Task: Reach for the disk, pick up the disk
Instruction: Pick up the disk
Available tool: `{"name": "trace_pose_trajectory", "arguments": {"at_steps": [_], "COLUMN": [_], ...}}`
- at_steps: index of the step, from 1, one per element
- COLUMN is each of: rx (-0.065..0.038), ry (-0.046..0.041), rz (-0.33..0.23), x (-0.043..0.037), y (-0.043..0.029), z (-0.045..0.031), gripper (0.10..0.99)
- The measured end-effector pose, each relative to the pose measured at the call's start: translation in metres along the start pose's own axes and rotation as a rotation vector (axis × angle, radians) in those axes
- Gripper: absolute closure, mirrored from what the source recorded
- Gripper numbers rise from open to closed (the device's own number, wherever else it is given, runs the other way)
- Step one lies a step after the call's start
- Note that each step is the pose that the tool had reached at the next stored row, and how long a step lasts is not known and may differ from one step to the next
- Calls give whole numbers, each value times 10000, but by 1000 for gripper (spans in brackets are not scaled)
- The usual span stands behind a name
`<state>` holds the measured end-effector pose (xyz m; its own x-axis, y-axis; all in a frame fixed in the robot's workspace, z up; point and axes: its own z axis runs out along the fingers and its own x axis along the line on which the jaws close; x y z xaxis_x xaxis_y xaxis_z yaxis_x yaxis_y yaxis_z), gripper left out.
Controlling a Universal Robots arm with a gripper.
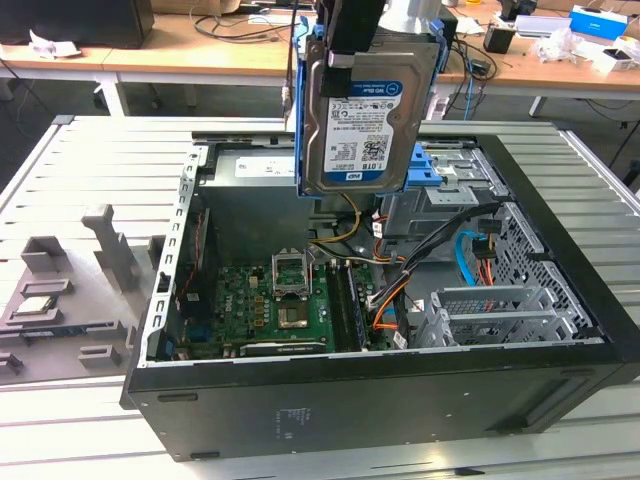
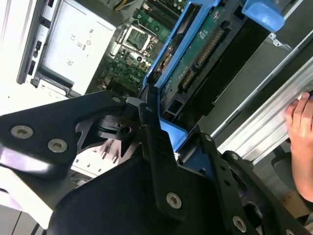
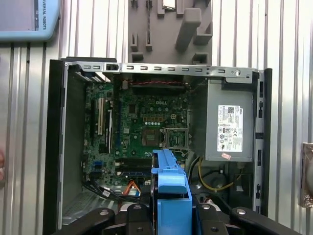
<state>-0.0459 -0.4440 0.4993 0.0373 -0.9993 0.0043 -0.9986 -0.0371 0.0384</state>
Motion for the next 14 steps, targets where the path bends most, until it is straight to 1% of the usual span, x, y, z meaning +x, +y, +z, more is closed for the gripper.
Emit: {"name": "trace_pose_trajectory", "arguments": {"at_steps": [2, 7, 14], "rx": [0, 0, 0], "ry": [0, 0, 0], "rz": [-1, -1, 0], "x": [37, 91, 198], "y": [1, 3, 7], "z": [0, 1, 1], "gripper": [718, 718, 718]}}
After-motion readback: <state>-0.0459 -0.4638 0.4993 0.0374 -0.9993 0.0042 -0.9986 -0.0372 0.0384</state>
